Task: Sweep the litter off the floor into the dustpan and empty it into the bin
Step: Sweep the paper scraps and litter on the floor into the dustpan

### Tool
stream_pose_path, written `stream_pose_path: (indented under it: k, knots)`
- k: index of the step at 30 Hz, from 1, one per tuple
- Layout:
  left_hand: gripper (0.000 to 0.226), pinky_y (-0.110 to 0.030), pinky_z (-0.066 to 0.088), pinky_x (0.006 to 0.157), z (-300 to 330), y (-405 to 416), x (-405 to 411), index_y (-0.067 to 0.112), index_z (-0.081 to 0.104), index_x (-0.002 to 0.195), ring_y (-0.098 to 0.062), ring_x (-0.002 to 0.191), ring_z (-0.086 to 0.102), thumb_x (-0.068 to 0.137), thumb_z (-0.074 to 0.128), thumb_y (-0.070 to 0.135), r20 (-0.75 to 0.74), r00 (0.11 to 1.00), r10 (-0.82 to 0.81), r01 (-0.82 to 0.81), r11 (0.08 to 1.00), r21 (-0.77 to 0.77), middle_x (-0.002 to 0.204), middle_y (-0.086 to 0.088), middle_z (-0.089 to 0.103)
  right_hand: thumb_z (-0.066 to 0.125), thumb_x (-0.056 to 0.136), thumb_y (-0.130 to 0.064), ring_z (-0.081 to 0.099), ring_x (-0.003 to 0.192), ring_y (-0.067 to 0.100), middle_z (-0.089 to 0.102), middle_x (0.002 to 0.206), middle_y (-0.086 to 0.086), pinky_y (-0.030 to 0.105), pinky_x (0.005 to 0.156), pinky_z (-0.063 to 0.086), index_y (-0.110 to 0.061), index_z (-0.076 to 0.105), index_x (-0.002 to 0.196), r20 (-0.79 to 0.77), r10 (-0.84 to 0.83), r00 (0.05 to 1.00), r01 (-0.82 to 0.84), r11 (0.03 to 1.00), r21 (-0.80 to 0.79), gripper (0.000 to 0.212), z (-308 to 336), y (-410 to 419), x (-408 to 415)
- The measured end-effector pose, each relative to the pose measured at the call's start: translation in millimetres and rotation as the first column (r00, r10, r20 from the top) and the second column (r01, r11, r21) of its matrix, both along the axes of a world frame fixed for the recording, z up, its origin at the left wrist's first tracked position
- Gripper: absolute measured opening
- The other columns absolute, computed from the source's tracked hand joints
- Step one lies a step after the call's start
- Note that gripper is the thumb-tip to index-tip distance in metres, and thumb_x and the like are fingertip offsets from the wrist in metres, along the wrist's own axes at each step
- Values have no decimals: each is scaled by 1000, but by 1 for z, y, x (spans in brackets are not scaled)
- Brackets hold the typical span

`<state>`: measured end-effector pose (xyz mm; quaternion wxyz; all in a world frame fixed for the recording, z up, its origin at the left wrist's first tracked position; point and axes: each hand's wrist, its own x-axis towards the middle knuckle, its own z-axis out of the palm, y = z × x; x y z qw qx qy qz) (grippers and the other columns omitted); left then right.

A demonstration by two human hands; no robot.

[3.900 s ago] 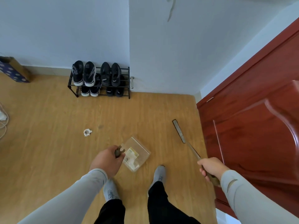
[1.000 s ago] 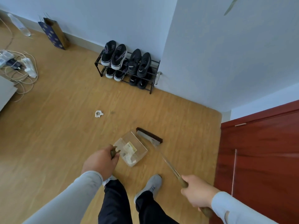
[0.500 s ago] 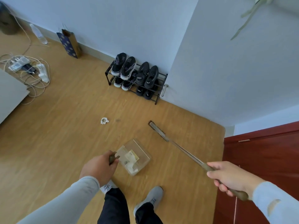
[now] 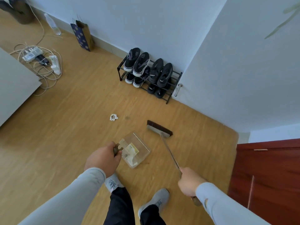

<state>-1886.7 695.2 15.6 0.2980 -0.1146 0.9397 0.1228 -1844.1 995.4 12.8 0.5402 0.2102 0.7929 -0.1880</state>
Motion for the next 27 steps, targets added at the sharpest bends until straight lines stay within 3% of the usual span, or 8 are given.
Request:
stream_pose_path:
  k: [4,6,9,16,20,22,25,27]
  knots:
    - [21,-28,46,50,1,0,-4,28,51,101,-13,62,61,102,46,48,-8,1000,0,0,1000,18,73,7,63,46,96,-24,64,85,16,62,116,-2,26,71,54,-34,23,161,93,170,981,-168,985,-30,70,39,13,8]
    - [21,-28,43,48,2,0,-5,28,51,101,-12,62,60,102,46,48,-12,1000,-1,1,1000,24,72,8,63,54,94,-23,58,56,12,64,85,0,24,47,46,-36,28,160,129,93,987,-83,993,-85,73,62,38,-4]
    - [21,-27,42,47,2,1,-2,28,50,101,-12,61,60,102,45,48,-17,1000,0,1,1000,28,72,8,62,61,94,-17,46,41,11,56,60,1,24,37,37,-30,34,159,144,-87,986,106,985,-132,72,95,79,-27]
    - [25,-27,42,48,-6,2,2,27,52,110,-15,60,59,102,44,49,-42,999,-1,1,1000,20,71,8,61,59,98,-15,46,40,11,56,62,4,24,38,39,-28,33,159,-45,-147,988,145,988,-58,68,100,81,-50]
    - [22,-28,45,49,-6,8,-1,29,52,106,-14,60,60,102,43,48,-49,999,1,0,1000,30,70,9,60,48,92,-11,61,60,19,62,76,4,25,52,48,-17,56,138,-108,19,994,-15,999,43,47,41,32,-62]
    - [21,-29,48,50,-6,8,-3,29,52,105,-15,61,61,102,44,48,-38,999,5,-3,1000,31,71,8,62,48,89,-11,66,78,25,67,94,6,28,66,53,-11,59,129,-53,88,995,-84,993,84,41,18,3,-57]
    - [22,-30,51,51,-6,4,-5,29,53,104,-14,62,62,102,45,48,-39,999,6,-5,1000,24,71,8,63,47,88,-6,61,67,24,61,77,6,30,61,49,-11,57,108,87,146,985,-148,989,23,23,13,-25,-41]
    - [22,-30,53,53,-5,4,-5,28,54,103,-14,61,62,101,45,48,-42,999,0,1,1000,25,71,7,64,50,86,-4,71,79,30,67,84,11,33,65,54,-11,57,112,134,204,970,-206,978,5,28,20,-25,-36]
